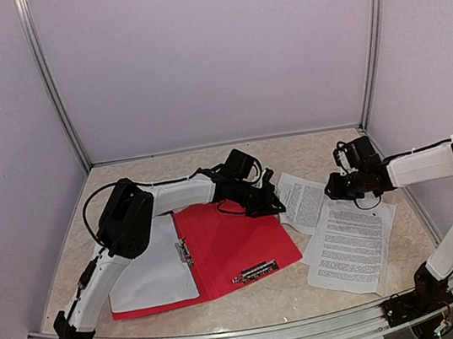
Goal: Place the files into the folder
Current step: Pick up the file from the center of the board, then insert the file into the spring clip on the folder.
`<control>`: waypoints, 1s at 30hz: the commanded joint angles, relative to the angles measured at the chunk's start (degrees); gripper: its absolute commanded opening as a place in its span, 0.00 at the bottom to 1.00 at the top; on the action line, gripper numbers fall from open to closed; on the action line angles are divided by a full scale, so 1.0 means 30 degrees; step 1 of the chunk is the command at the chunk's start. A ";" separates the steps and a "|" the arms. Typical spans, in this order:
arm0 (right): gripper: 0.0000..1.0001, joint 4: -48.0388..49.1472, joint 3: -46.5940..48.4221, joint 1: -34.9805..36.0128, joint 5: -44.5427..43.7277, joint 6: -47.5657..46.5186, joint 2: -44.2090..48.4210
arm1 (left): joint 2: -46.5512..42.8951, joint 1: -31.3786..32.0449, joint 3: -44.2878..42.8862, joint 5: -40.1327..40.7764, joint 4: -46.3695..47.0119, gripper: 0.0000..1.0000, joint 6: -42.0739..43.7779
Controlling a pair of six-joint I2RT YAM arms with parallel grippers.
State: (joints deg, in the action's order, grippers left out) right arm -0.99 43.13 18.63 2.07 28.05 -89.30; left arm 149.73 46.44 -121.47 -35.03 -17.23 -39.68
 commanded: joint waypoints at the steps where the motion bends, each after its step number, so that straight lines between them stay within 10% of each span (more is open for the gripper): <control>1: 0.30 -0.1870 0.1319 0.0177 -0.0309 -0.0850 0.1305 | -0.2694 -0.0367 0.0687 0.0696 -0.1567 0.00 0.2028; 30: 0.31 -0.2534 0.2596 0.0822 0.1551 -0.2331 0.0017 | -1.3306 -0.2114 1.0677 0.2402 -1.0500 0.00 1.6686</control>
State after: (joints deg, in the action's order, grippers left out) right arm -8.75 49.34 20.23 5.15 22.15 -87.55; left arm 112.55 39.62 -91.74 -29.21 -44.01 -1.58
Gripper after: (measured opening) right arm 0.305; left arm 0.003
